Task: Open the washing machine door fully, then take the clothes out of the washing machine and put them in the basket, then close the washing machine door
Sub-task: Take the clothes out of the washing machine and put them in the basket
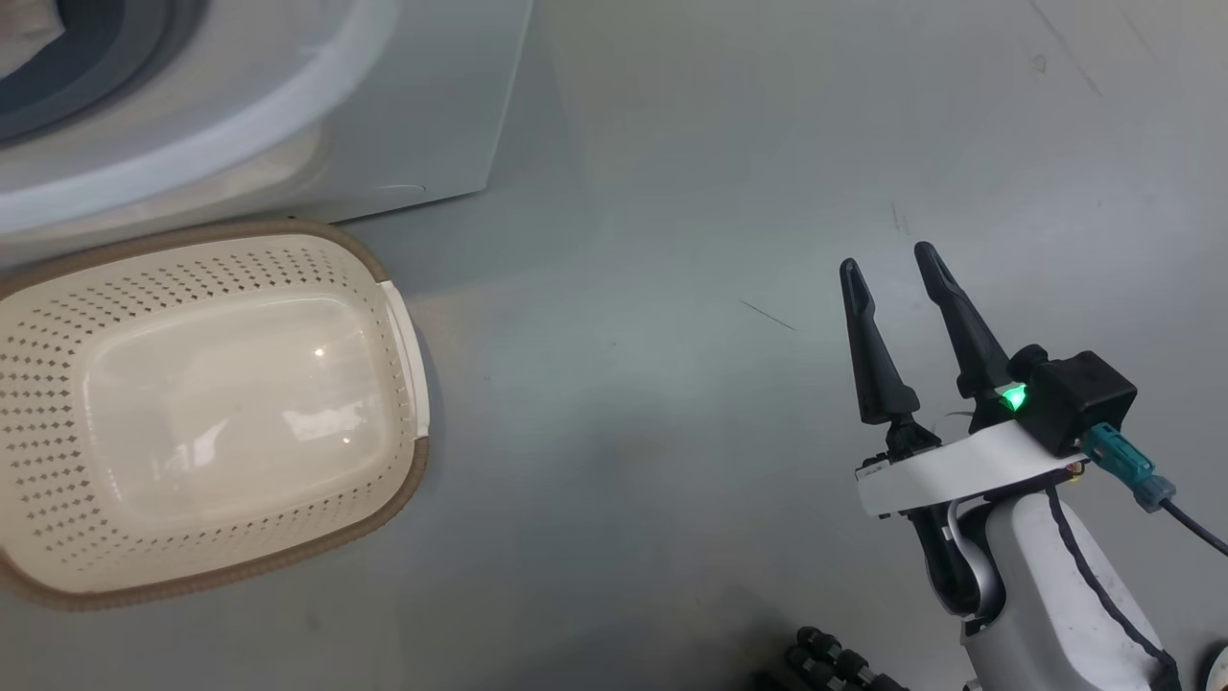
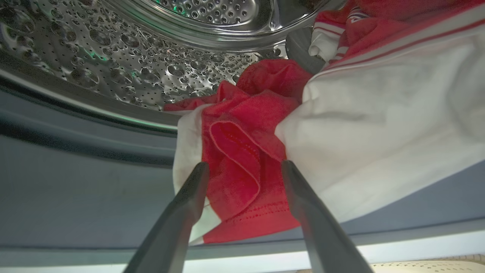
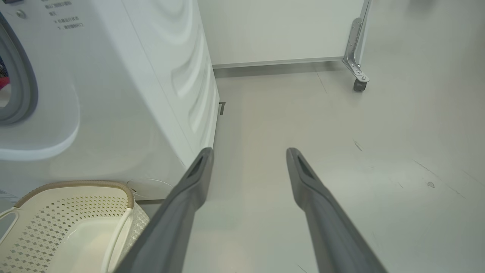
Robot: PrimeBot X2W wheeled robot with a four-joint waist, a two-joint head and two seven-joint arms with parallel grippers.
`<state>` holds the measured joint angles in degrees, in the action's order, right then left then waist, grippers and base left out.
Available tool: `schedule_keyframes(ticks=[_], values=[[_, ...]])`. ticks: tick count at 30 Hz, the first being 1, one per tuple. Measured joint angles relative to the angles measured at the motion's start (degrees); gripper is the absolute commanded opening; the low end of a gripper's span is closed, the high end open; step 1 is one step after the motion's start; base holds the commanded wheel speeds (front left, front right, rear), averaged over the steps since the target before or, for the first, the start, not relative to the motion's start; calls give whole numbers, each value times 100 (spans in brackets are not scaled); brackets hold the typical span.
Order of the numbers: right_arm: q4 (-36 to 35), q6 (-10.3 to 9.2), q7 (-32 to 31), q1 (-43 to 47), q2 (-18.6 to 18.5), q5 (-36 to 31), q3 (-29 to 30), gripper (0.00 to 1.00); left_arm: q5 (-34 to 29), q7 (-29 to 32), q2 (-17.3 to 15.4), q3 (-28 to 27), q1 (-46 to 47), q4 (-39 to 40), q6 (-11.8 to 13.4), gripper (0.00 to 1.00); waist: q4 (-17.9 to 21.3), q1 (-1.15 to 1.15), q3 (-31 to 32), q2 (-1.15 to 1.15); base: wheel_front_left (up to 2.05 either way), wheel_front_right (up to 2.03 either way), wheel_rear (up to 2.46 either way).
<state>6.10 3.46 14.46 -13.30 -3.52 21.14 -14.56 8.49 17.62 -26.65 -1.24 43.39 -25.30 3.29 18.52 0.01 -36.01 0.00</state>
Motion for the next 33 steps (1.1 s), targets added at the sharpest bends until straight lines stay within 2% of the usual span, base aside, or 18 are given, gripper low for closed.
schedule_keyframes(ticks=[9, 16, 17, 20, 33], values=[[43, 52, 0, -42, 43, 38, 34, 100, -15, 125, -144, -34, 289, -327, 19, 100, 223, 0, -166, 0, 0, 0, 0], [41, 52, 0, -77, 70, 43, 137, 100, -96, 145, -136, -29, 485, -509, 102, 100, 306, 0, -268, 0, 0, 0, 0], [41, 52, 0, -80, 73, 43, 142, 100, -104, 126, -136, -23, 493, -528, 102, 94, 308, 0, -273, 0, 0, 0, 0], [44, 53, 0, -86, 78, 43, 157, 100, -137, -3, -127, 13, 546, -544, 104, 0, 303, 0, -283, 0, 0, 0, 0], [118, 99, 0, -156, 93, -12, 287, 100, -144, -433, 138, 133, 709, -924, 123, 0, 126, 0, -186, 0, 0, 0, 0]])
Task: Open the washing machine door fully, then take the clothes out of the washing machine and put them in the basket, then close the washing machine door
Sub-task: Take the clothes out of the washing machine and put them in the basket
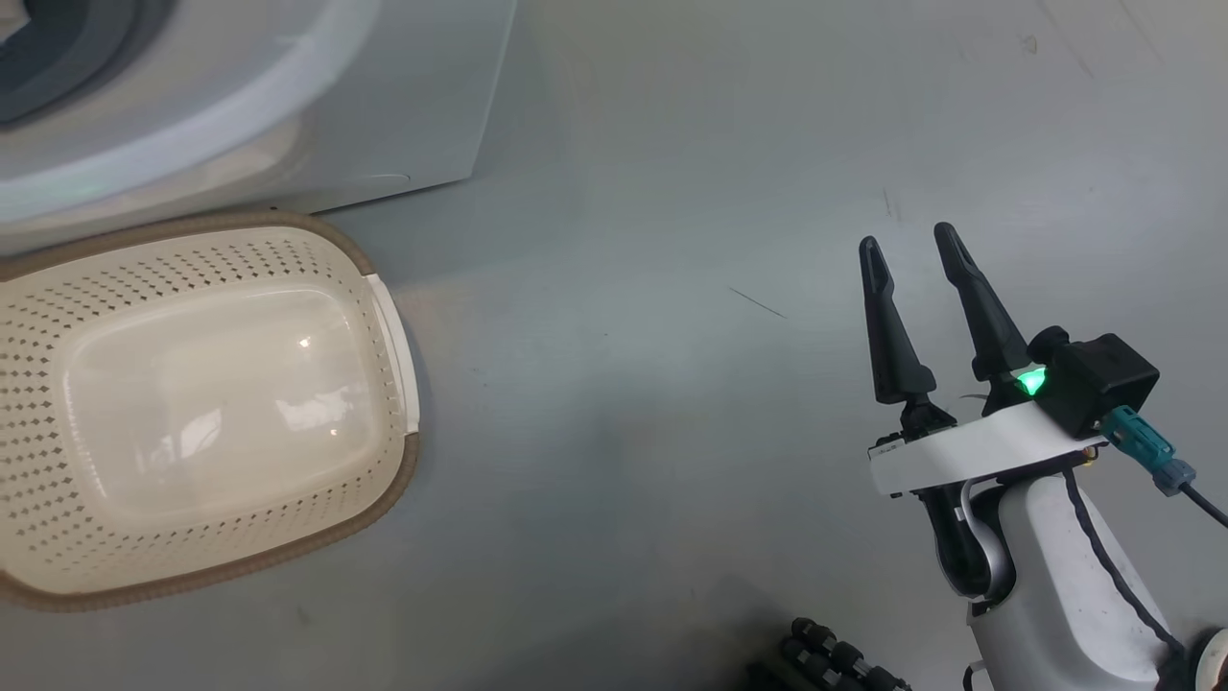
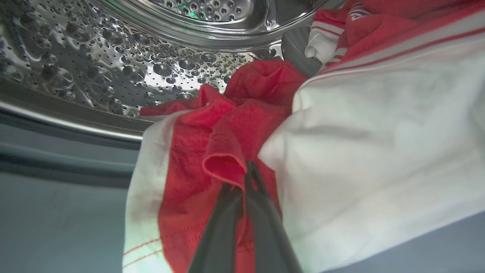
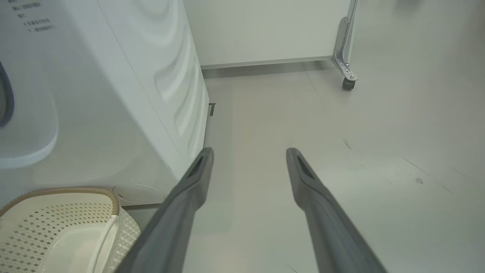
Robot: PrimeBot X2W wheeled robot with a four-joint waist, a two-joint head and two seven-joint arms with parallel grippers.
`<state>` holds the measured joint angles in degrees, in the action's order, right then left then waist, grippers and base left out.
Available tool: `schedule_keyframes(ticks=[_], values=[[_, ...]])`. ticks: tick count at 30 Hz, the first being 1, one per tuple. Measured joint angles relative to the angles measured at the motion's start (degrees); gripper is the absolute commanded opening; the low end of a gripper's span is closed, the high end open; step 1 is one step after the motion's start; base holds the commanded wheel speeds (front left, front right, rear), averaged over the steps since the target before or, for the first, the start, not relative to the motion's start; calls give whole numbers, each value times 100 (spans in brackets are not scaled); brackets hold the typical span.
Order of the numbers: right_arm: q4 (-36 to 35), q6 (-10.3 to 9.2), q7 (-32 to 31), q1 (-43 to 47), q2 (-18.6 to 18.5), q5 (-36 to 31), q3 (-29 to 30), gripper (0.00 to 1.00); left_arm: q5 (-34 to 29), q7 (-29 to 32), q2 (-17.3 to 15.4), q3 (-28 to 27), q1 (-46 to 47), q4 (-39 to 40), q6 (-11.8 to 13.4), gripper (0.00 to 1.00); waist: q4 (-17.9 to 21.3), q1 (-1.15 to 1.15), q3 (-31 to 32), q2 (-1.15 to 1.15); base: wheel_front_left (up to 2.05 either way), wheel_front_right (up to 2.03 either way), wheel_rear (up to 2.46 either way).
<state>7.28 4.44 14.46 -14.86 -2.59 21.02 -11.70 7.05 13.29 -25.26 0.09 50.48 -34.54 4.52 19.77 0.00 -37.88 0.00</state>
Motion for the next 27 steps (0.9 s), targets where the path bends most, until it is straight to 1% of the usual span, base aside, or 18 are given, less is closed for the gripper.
schedule_keyframes(ticks=[8, 11, 15, 22, 27], values=[[57, 2, 0, -1, 1, -59, 60, 100, 112, -595, 152, -37, -4, -214, -13, 0, -128, 0, 226, 0, 0, 0, 0], [73, 2, 0, -1, 1, -90, 124, 100, 160, -877, 267, -22, -14, -236, -90, 0, -187, 0, 336, 0, 0, 0, 0], [93, 4, 0, 1, 0, -93, 188, 100, 252, -1355, 491, 41, -62, -218, -269, 0, -291, 0, 505, 0, 0, 0, 0], [221, 21, 0, 27, 0, -205, 209, 100, 280, -1963, 853, 226, -528, -238, -436, 0, -524, 0, 855, 0, 0, 0, 0], [276, 56, 0, 101, -1, -270, 216, 100, 281, -2320, 1004, 352, -833, -253, -501, 0, -710, -1, 1149, 0, 0, 0, 0]])
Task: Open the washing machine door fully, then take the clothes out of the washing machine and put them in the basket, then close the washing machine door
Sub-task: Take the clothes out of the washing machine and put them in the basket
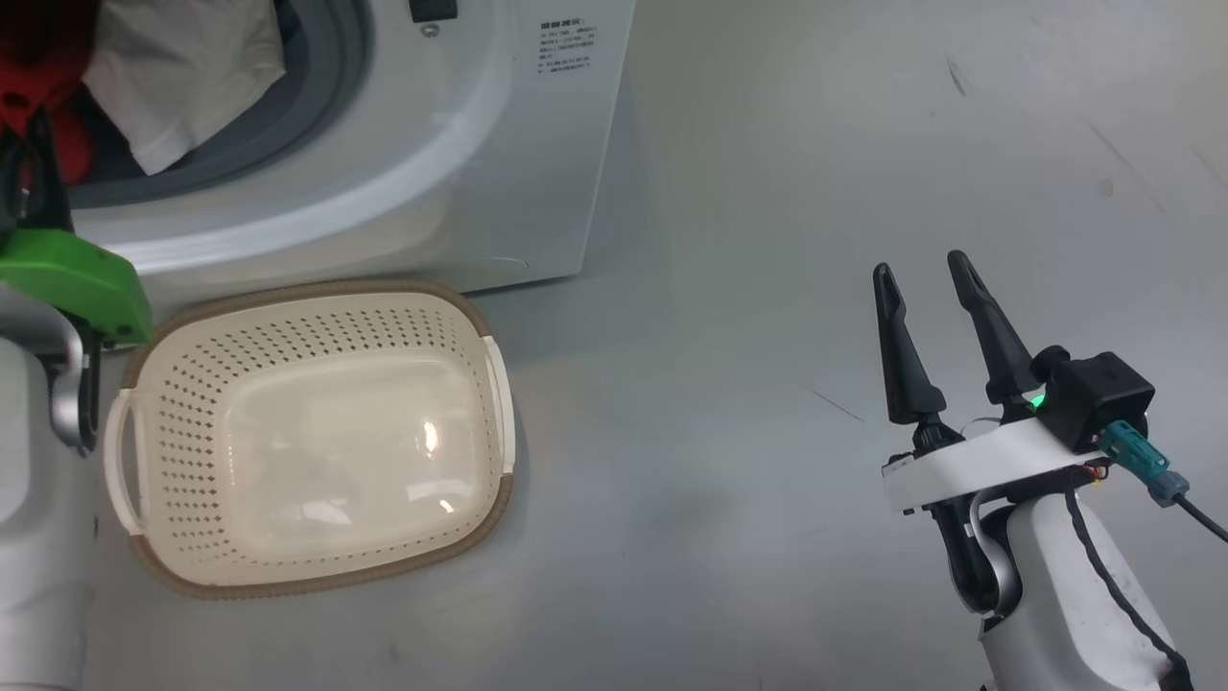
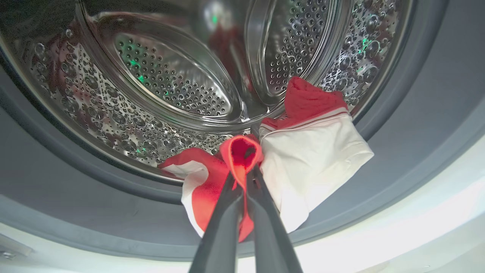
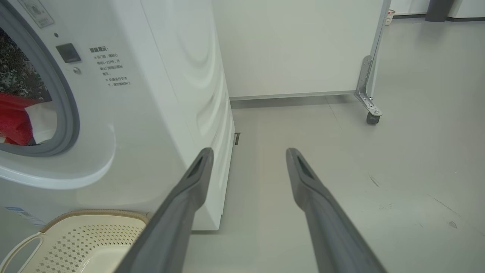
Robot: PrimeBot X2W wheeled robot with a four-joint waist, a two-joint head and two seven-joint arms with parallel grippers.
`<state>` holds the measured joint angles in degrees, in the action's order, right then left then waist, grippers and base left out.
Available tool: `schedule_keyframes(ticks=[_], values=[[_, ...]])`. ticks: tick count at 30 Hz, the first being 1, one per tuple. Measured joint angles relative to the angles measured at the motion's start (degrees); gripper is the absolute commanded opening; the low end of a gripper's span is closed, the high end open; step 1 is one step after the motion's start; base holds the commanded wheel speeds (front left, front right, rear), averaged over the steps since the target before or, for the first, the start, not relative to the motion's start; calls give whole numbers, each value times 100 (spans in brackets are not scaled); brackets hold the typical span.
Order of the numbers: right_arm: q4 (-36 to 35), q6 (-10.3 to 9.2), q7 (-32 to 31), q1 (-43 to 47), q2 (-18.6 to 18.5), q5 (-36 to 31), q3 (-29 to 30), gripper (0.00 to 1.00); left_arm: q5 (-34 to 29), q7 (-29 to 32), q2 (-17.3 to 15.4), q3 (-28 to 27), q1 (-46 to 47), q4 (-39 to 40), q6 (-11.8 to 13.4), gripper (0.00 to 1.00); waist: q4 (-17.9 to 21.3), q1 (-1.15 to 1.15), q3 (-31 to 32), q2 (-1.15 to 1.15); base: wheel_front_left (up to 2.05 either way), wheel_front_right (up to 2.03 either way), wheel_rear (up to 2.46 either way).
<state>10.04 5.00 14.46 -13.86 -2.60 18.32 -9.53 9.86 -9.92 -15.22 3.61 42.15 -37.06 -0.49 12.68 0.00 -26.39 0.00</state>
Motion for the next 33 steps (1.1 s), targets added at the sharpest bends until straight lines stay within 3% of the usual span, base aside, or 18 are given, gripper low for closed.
schedule_keyframes(ticks=[9, 26, 33], values=[[166, 16, 0, 339, -2, -54, 26, 100, 121, -333, 240, 86, -517, 118, -165, 0, -319, 0, 566, 0, 0, 0, 0], [285, 24, 0, 678, -4, -127, 26, 100, 326, -446, 659, -15, -1387, 988, -182, 0, -830, 0, 1359, 0, 0, 0, 0], [312, 47, 0, 767, -4, -135, -19, 100, 307, -453, 691, -18, -1670, 1917, -182, 0, -982, 0, 1593, 0, 0, 0, 0]])
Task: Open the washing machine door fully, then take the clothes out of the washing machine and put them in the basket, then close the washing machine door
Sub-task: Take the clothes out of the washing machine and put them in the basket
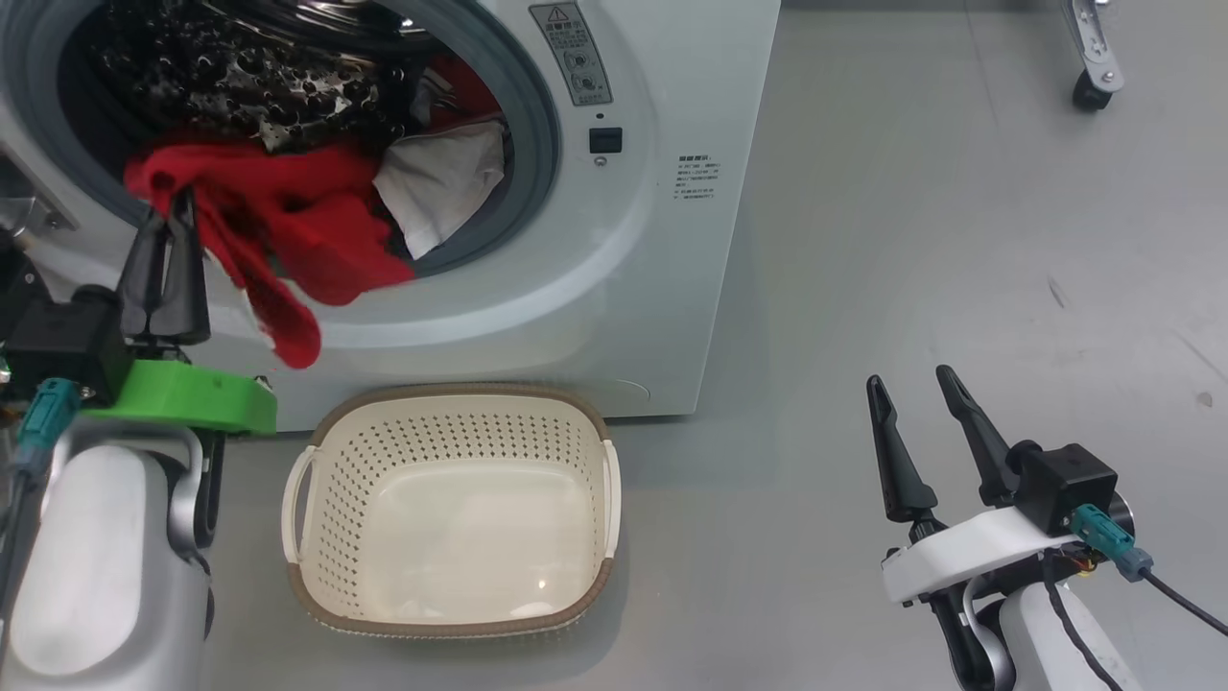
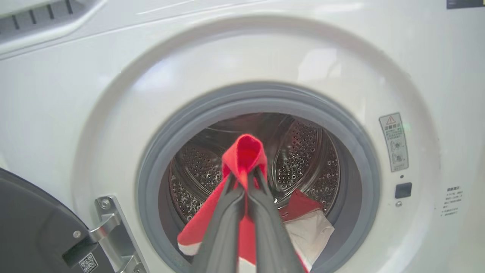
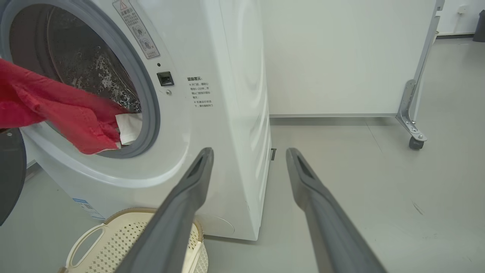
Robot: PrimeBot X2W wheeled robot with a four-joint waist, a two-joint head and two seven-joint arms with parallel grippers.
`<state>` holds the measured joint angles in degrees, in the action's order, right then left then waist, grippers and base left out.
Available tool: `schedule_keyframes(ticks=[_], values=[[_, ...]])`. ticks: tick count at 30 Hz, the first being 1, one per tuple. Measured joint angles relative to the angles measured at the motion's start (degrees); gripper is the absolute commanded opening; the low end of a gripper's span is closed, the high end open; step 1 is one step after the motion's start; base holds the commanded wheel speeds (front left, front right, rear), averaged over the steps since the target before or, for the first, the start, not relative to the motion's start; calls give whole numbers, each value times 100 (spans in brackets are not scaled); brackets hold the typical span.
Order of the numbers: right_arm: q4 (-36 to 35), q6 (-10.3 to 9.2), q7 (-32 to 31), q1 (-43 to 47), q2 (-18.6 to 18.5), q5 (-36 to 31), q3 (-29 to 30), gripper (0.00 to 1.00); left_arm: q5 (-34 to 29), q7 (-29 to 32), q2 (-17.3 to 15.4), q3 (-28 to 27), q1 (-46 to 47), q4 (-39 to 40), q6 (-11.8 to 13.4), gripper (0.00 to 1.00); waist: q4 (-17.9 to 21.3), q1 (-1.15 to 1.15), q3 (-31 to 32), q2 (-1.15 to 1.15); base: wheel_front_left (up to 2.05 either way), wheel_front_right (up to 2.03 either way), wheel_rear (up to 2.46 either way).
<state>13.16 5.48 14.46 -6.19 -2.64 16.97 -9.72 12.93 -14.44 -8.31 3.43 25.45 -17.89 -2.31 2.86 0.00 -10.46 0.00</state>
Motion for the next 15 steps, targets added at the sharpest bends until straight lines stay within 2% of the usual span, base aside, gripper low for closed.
schedule_keyframes(ticks=[8, 15], values=[[18, 1, 0, 98, 0, -5, -73, 100, -315, -21, 22, -146, -141, 1350, 63, 0, -113, 0, 175, 0, 0, 0, 0], [19, 34, 0, 98, 0, -43, -165, 100, -353, -27, 80, -182, -438, 1884, 102, 0, -95, 0, 207, 0, 0, 0, 0]])
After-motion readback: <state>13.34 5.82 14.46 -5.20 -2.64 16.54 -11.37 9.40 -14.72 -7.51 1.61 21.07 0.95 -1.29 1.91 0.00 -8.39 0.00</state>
